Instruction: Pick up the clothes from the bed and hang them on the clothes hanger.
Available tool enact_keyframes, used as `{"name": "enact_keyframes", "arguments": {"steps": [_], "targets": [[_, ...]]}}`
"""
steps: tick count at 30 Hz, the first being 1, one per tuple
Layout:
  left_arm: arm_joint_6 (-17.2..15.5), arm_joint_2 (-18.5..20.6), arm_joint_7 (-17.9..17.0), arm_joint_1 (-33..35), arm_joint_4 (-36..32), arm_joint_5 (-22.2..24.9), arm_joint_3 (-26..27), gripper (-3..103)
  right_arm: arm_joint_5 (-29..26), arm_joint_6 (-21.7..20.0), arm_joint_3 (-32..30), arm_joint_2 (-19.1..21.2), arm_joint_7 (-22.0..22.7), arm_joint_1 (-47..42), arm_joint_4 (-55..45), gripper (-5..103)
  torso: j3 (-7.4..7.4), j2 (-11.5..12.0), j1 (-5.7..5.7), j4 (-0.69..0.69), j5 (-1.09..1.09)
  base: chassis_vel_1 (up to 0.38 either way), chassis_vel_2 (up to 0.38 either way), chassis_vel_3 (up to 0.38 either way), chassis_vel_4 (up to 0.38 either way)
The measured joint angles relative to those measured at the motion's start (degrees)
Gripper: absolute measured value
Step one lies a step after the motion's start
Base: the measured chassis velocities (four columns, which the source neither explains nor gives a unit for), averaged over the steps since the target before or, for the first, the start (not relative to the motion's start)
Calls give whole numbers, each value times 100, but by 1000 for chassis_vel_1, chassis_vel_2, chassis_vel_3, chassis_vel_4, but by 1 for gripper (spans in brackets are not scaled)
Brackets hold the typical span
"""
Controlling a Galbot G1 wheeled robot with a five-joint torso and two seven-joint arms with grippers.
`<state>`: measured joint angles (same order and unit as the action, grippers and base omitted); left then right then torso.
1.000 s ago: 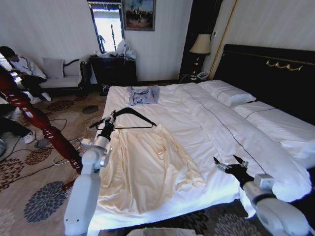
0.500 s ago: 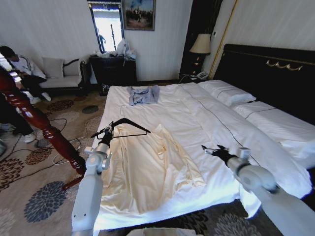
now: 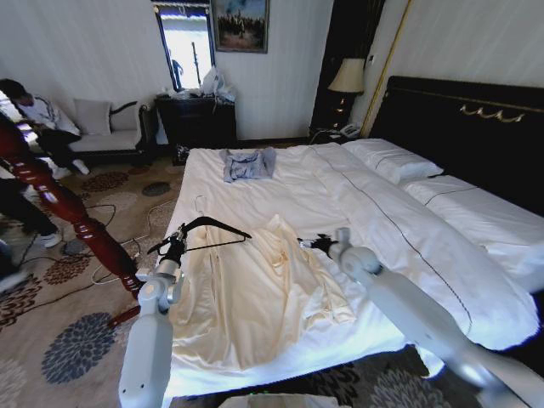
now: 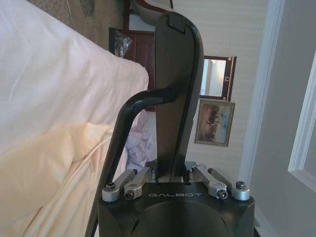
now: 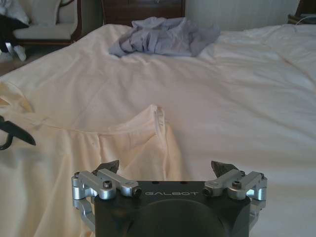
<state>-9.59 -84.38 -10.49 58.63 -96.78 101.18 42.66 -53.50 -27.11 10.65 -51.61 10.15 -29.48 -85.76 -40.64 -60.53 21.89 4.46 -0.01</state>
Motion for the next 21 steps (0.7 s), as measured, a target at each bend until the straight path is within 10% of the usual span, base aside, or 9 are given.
{"name": "enact_keyframes", "arguments": {"steps": [10, 21], "targets": [[-12, -6, 95, 41, -51, -21, -186, 23, 408, 473, 943, -1301, -194, 1491, 1892, 100, 0, 0, 0, -5, 0, 0, 0, 0, 0], [-6, 70, 177, 162, -95, 0, -178, 23, 1086, 654, 1242, -1813, -301, 1702, 2687, 100, 1, 0, -1, 0, 0, 0, 0, 0, 0]]}}
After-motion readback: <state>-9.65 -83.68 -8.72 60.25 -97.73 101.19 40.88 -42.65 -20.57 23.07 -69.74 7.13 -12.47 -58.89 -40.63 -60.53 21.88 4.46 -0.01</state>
